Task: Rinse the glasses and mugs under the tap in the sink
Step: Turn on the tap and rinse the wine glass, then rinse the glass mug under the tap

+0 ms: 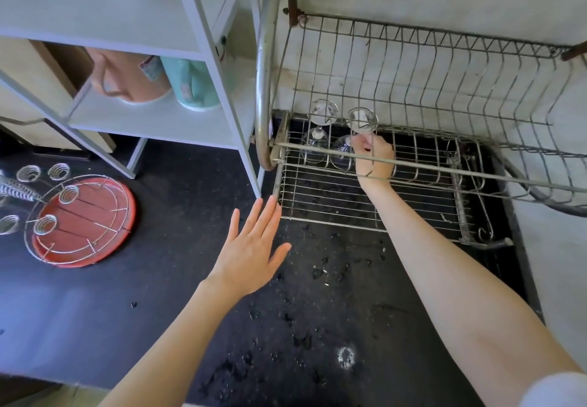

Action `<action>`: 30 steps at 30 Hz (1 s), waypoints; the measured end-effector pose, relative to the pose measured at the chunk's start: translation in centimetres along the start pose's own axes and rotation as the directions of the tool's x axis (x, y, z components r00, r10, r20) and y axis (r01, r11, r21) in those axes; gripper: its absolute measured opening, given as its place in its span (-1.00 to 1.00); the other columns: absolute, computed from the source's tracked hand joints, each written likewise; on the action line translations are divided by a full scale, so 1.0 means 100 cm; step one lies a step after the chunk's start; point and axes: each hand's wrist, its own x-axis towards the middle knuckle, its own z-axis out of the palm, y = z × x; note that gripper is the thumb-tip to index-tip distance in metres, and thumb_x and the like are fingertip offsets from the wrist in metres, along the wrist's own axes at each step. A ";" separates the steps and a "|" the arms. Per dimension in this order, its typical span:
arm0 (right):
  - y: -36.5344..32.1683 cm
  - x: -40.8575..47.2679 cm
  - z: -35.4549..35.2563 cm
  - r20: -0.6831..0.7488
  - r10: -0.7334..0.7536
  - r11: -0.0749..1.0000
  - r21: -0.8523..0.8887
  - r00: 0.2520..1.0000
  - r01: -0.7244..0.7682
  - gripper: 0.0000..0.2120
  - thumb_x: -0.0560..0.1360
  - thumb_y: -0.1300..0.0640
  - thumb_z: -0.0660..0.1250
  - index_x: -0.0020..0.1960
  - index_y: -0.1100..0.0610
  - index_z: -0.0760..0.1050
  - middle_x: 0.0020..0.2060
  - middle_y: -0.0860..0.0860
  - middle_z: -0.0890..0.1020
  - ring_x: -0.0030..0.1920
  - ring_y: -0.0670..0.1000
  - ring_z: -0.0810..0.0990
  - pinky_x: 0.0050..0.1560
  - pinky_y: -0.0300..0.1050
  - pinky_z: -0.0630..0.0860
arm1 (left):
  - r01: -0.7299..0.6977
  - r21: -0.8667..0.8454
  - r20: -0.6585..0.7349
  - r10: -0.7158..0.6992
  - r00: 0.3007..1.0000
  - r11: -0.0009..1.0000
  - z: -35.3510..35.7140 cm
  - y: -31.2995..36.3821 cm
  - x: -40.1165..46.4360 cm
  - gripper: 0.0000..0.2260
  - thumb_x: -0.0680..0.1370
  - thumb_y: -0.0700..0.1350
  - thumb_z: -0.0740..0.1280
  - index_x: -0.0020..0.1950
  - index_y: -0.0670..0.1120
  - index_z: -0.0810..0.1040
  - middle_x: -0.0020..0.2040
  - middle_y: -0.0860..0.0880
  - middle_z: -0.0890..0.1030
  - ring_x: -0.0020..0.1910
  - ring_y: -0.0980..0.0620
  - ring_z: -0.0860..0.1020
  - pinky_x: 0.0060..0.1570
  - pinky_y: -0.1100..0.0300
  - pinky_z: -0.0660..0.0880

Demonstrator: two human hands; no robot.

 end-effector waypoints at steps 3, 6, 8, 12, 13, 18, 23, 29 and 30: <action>-0.002 -0.025 -0.007 0.078 0.085 0.995 0.043 0.993 -0.089 -0.70 0.55 0.12 0.24 0.21 0.26 0.48 0.13 0.19 0.58 0.16 0.11 0.53 0.25 -0.05 0.42 | -0.022 0.012 0.019 0.022 1.000 1.000 -0.004 -0.002 -0.001 -0.14 0.30 0.38 -0.54 0.50 -0.02 -0.23 0.44 0.07 -0.33 0.42 0.03 -0.36 0.36 -0.04 -0.33; -0.005 -0.063 -0.020 0.166 0.135 0.982 -0.151 0.977 -0.110 -0.61 0.57 0.09 0.21 0.36 0.20 0.36 0.30 0.11 0.48 0.31 0.04 0.44 0.29 -0.20 0.31 | 0.014 -0.034 -0.016 -0.015 1.000 0.999 -0.013 -0.004 -0.008 -0.32 0.49 0.32 -0.26 0.52 -0.01 -0.18 0.48 0.04 -0.29 0.45 0.01 -0.32 0.41 -0.04 -0.27; -0.014 -0.095 -0.031 0.256 0.078 0.962 -0.274 0.964 -0.005 -0.59 0.58 0.06 0.18 0.38 0.19 0.33 0.34 0.10 0.44 0.36 0.05 0.38 0.34 -0.12 0.28 | 0.064 -0.094 -0.056 -0.069 0.996 0.993 -0.017 -0.007 -0.023 -0.40 0.57 0.23 -0.10 0.52 -0.02 -0.14 0.52 0.00 -0.22 0.47 0.00 -0.29 0.43 -0.05 -0.22; -0.052 -0.159 -0.037 0.444 -0.060 0.927 -0.308 0.894 0.215 -0.59 0.58 0.00 0.16 0.38 0.15 0.35 0.35 0.05 0.42 0.38 0.01 0.34 0.38 -0.13 0.23 | 0.161 -0.147 -0.095 -0.176 0.980 0.976 -0.018 -0.027 -0.076 -0.27 0.42 0.29 -0.30 0.52 -0.02 -0.15 0.54 0.00 -0.20 0.42 0.06 -0.34 0.43 -0.05 -0.24; -0.060 -0.169 -0.035 0.468 -0.090 0.921 -0.297 0.879 0.252 -0.58 0.58 -0.01 0.16 0.38 0.13 0.35 0.35 0.04 0.42 0.38 0.00 0.34 0.38 -0.13 0.23 | 0.181 -0.154 -0.087 -0.196 0.977 0.971 -0.018 -0.032 -0.085 -0.25 0.39 0.30 -0.32 0.52 -0.02 -0.15 0.54 0.00 -0.20 0.41 0.07 -0.35 0.42 -0.05 -0.25; -0.147 -0.219 0.008 0.647 -0.343 0.816 -0.155 0.681 0.558 -0.53 0.58 -0.05 0.14 0.44 0.08 0.24 0.42 0.02 0.32 0.43 -0.01 0.25 0.44 -0.09 0.13 | 0.372 -0.224 -0.199 -0.416 0.887 0.901 -0.036 -0.087 -0.168 -0.24 0.37 0.31 -0.33 0.52 0.01 -0.18 0.51 0.05 -0.24 0.41 0.08 -0.36 0.41 -0.03 -0.28; -0.231 -0.281 0.071 0.721 -0.498 0.667 -0.036 0.482 0.744 -0.48 0.57 -0.07 0.16 0.48 0.05 0.17 0.48 0.03 0.21 0.48 0.00 0.14 0.48 0.00 -0.04 | 0.543 -0.344 -0.257 -0.633 0.731 0.766 -0.033 -0.152 -0.270 -0.26 0.38 0.32 -0.27 0.51 0.03 -0.13 0.47 0.09 -0.22 0.48 0.02 -0.25 0.43 -0.10 -0.19; -0.298 -0.356 0.150 0.758 -0.539 0.616 0.059 0.366 0.786 -0.46 0.56 -0.08 0.19 0.48 0.05 0.17 0.48 0.03 0.20 0.48 0.04 0.12 0.46 -0.06 -0.03 | 0.653 -0.352 -0.239 -0.739 0.630 0.670 -0.035 -0.242 -0.377 -0.18 0.31 0.41 -0.33 0.52 0.07 -0.14 0.52 0.07 -0.20 0.41 0.12 -0.34 0.42 -0.04 -0.25; -0.309 -0.369 0.165 0.776 -0.517 0.631 0.062 0.360 0.773 -0.45 0.56 -0.08 0.18 0.49 0.03 0.15 0.49 0.01 0.18 0.48 0.02 0.11 0.46 -0.07 -0.04 | 0.664 -0.346 -0.232 -0.746 0.624 0.663 -0.036 -0.258 -0.394 -0.15 0.29 0.46 -0.36 0.51 0.08 -0.16 0.50 0.09 -0.23 0.41 0.11 -0.35 0.41 -0.02 -0.28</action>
